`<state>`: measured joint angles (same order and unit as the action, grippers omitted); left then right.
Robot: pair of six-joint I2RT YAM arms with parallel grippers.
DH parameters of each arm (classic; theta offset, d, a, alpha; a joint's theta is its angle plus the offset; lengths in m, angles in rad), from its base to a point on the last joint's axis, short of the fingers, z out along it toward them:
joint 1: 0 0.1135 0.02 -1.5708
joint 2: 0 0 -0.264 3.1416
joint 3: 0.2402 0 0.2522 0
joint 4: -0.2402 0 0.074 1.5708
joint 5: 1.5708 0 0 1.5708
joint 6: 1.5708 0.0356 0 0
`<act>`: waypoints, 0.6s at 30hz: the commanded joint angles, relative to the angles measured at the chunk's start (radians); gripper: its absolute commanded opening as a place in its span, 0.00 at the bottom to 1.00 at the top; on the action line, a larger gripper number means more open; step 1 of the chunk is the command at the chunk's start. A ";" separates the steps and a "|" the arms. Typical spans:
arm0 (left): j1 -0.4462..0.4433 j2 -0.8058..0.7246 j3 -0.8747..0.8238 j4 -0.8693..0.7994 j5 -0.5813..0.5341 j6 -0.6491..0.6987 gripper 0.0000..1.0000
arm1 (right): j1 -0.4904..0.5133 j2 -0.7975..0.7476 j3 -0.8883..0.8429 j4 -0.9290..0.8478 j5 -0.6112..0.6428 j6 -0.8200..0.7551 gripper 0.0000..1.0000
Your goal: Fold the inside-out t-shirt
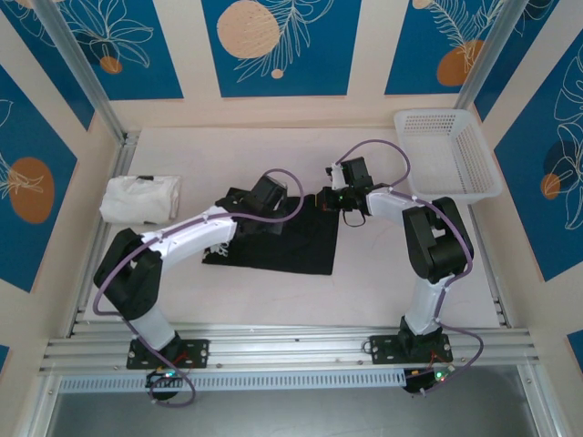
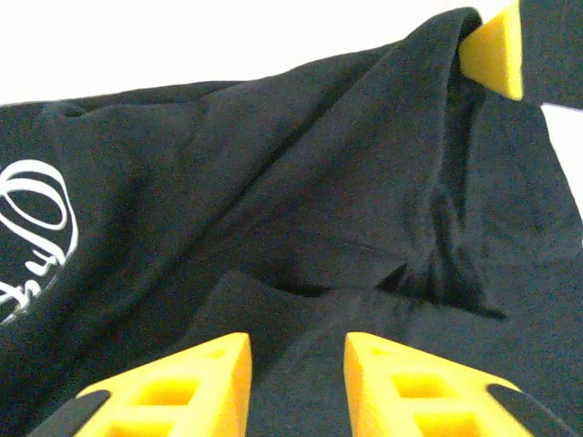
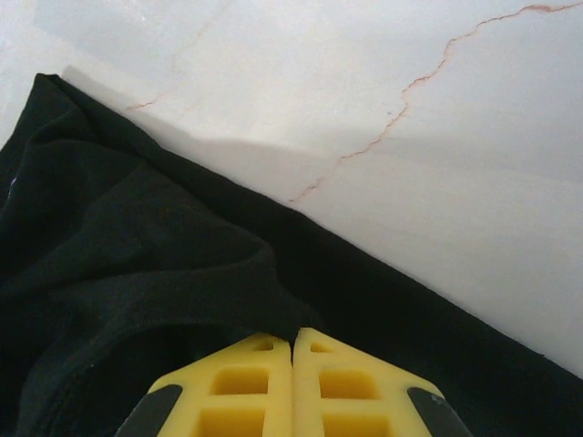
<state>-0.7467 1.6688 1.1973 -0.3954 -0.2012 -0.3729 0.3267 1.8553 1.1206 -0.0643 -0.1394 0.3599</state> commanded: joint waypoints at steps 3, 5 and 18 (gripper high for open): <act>0.003 0.074 0.050 -0.058 -0.090 0.062 0.49 | 0.003 0.001 0.007 -0.010 -0.029 0.013 0.00; 0.002 0.100 0.068 -0.059 -0.099 0.070 0.49 | 0.003 0.002 0.006 -0.011 -0.028 0.014 0.00; 0.001 0.049 0.030 -0.019 -0.011 0.083 0.00 | 0.006 0.003 0.026 -0.031 -0.023 0.014 0.00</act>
<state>-0.7467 1.7878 1.2495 -0.4297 -0.2520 -0.3038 0.3279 1.8553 1.1213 -0.0685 -0.1394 0.3603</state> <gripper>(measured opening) 0.048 0.061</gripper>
